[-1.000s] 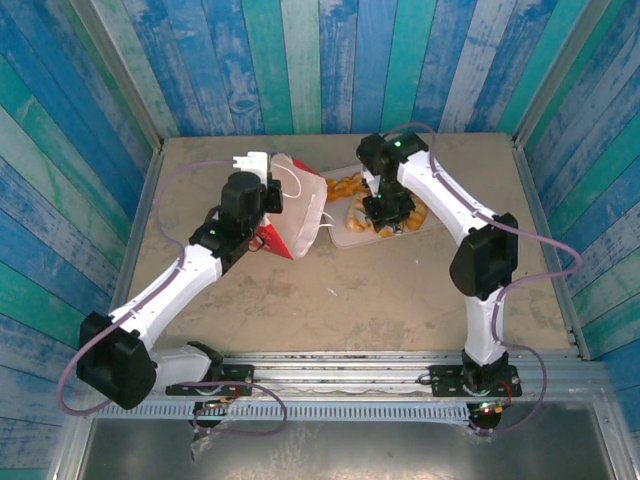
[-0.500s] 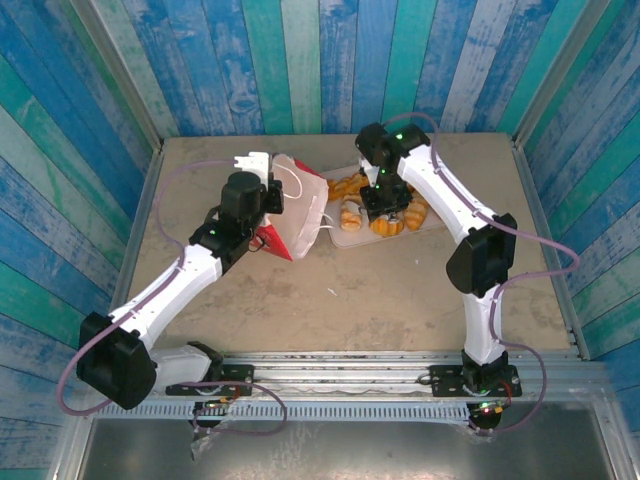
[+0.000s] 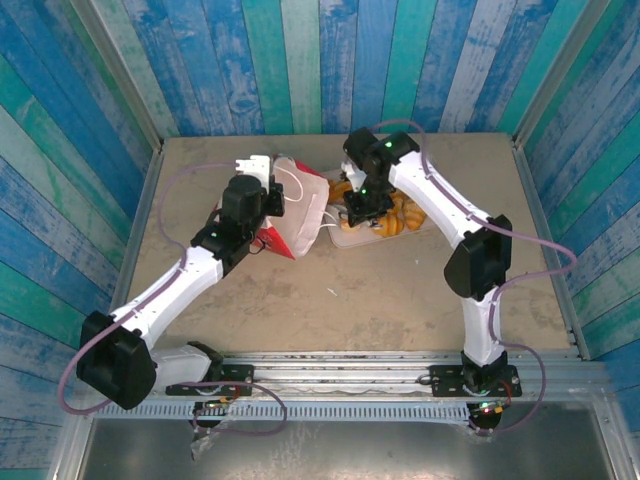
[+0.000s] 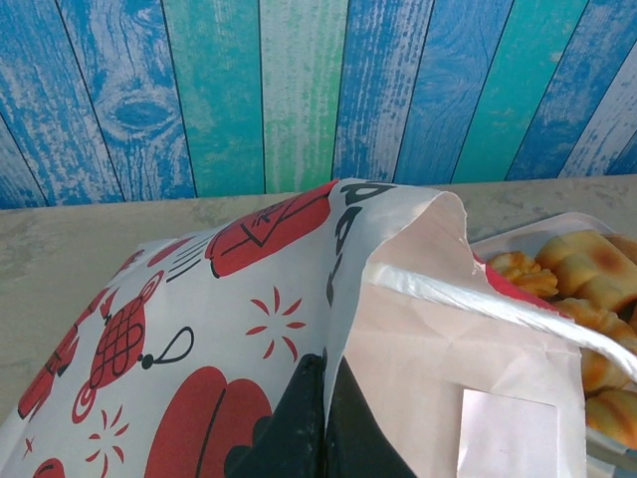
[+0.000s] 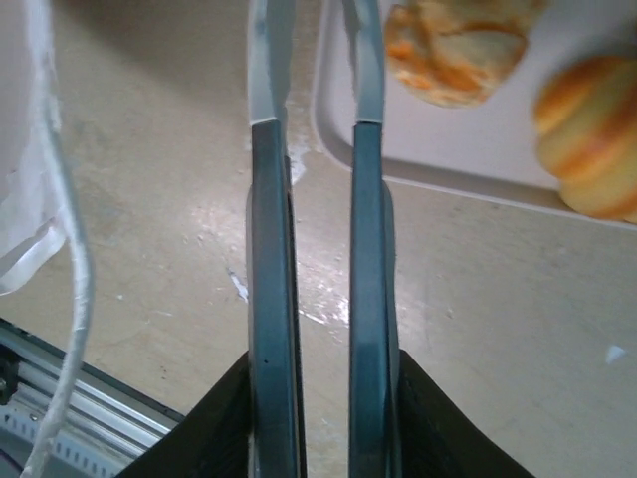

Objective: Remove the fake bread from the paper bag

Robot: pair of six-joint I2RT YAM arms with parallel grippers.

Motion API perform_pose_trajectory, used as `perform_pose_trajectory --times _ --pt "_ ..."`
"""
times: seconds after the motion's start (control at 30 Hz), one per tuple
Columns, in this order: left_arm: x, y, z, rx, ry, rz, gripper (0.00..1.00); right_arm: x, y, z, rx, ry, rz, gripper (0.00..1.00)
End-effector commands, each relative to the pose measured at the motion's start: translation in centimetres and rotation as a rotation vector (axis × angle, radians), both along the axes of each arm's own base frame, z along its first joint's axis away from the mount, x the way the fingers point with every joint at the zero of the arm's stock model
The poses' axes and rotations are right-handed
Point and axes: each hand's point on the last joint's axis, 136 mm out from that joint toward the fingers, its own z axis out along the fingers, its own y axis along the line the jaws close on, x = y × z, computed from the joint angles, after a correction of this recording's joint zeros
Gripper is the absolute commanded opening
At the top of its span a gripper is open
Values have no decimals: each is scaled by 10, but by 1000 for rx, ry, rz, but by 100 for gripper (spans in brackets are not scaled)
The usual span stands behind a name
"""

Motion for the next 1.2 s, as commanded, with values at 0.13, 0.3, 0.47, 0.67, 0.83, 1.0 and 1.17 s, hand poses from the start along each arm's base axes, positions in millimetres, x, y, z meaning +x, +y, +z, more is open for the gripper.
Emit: perform_pose_trajectory --times 0.13,0.3,0.47,0.67,0.83,1.0,1.17 --pt "0 2 9 -10 -39 2 0 18 10 -29 -22 27 -16 31" --pt "0 2 7 -8 -35 1 0 29 6 -36 -62 6 -42 30" --pt "0 3 9 -3 -43 3 0 33 -11 -39 -134 -5 -71 29" --pt "1 -1 8 -6 -47 -15 0 36 -26 -32 -179 -42 -107 30" --pt "1 -4 9 -2 -57 -33 0 33 -11 -36 -100 -3 -79 29" --pt "-2 -10 3 50 -71 -88 0 25 19 -18 80 21 -39 29" --pt "-3 -7 -2 110 -85 -94 0 16 14 22 141 -54 -54 28"
